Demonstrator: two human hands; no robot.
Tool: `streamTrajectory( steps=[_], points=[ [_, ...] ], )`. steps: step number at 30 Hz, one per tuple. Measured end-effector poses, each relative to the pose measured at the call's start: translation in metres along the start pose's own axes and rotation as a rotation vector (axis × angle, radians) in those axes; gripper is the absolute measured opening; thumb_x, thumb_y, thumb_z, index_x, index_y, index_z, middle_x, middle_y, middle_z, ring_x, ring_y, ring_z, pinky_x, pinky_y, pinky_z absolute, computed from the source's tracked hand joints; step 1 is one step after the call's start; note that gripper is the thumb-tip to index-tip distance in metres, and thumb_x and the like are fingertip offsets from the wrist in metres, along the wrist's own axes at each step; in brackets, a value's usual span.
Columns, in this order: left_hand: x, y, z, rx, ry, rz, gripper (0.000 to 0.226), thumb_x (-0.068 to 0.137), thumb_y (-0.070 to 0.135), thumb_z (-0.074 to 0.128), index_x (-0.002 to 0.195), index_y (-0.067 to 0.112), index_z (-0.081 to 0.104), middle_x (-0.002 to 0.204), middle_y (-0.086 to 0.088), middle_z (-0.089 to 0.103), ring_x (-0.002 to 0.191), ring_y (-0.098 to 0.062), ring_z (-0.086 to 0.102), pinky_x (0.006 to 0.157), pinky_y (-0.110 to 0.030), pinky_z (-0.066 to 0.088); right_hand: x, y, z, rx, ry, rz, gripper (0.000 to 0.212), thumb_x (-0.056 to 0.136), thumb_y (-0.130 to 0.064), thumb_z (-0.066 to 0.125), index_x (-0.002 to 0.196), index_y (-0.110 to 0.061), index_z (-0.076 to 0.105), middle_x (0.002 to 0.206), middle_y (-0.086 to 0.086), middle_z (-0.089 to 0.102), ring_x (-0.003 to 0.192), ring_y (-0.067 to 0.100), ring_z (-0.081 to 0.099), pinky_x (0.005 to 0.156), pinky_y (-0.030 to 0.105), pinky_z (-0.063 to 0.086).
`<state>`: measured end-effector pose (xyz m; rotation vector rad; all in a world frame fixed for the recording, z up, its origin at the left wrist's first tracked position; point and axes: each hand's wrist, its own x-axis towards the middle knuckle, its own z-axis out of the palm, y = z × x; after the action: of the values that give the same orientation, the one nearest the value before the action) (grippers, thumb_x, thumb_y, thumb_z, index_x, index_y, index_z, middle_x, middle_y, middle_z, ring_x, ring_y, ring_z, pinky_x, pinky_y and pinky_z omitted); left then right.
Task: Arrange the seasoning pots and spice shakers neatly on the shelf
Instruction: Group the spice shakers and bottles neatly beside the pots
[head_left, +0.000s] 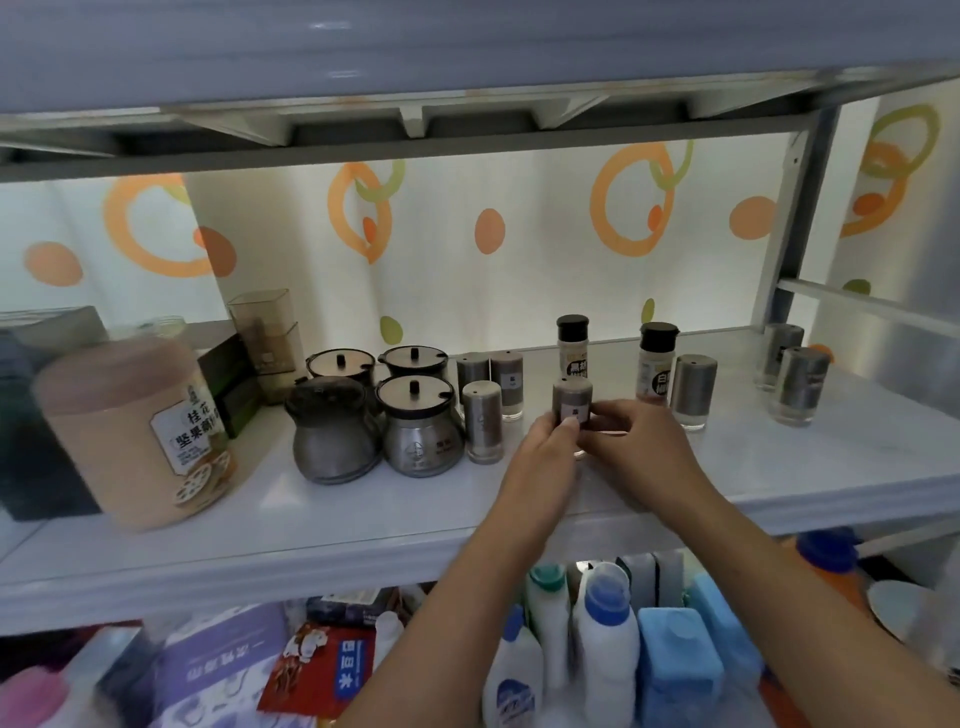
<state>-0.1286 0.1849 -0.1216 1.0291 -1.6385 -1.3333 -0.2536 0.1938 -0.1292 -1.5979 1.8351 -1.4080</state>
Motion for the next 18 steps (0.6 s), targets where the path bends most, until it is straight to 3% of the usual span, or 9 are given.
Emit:
streamTrajectory(
  steps=[2,4,7,12,18],
  points=[
    [-0.001,-0.001,-0.008,0.008,-0.009,-0.007,0.03,0.101,0.032,0.038,0.127,0.03,0.054,0.099,0.021,0.055,0.091,0.01,0.049,0.073,-0.015,0.039,0.005,-0.003,0.006,0.025,-0.016,-0.01,0.028,0.081,-0.022,0.076,0.1,-0.035,0.059,0.088,-0.015,0.067,0.076,-0.01,0.06,0.062,0.006,0.042],
    [-0.001,-0.004,-0.014,0.065,-0.01,0.006,0.035,0.099,0.033,0.041,0.132,0.031,0.052,0.11,0.017,0.061,0.102,0.002,0.055,0.085,-0.02,0.044,0.01,-0.005,0.01,0.017,-0.035,-0.017,0.03,0.08,-0.021,0.076,0.098,-0.037,0.058,0.086,-0.018,0.066,0.08,-0.006,0.063,0.068,0.013,0.048],
    [-0.002,-0.01,-0.02,0.133,0.018,0.038,0.046,0.094,0.037,0.046,0.14,0.034,0.045,0.12,0.013,0.061,0.11,-0.005,0.056,0.099,-0.032,0.045,0.017,-0.004,0.018,-0.04,-0.043,-0.026,0.031,0.078,-0.025,0.077,0.104,-0.033,0.062,0.084,-0.019,0.065,0.08,-0.008,0.06,0.066,0.01,0.044],
    [-0.003,-0.011,-0.032,0.174,0.056,0.073,0.04,0.096,0.029,0.05,0.135,0.029,0.049,0.092,0.025,0.055,0.088,0.011,0.05,0.076,-0.016,0.04,0.027,0.0,0.035,-0.129,-0.061,-0.021,0.043,0.078,-0.031,0.077,0.118,-0.022,0.064,0.097,-0.009,0.065,0.081,0.002,0.058,0.065,0.009,0.039],
    [-0.004,-0.012,-0.046,0.16,0.089,0.036,0.036,0.096,0.025,0.052,0.131,0.025,0.056,0.108,0.018,0.062,0.103,0.0,0.056,0.087,-0.018,0.041,0.029,0.001,0.04,-0.091,-0.068,-0.017,0.043,0.075,-0.035,0.078,0.114,-0.025,0.062,0.093,-0.013,0.063,0.081,-0.007,0.056,0.067,0.011,0.041]
  ],
)
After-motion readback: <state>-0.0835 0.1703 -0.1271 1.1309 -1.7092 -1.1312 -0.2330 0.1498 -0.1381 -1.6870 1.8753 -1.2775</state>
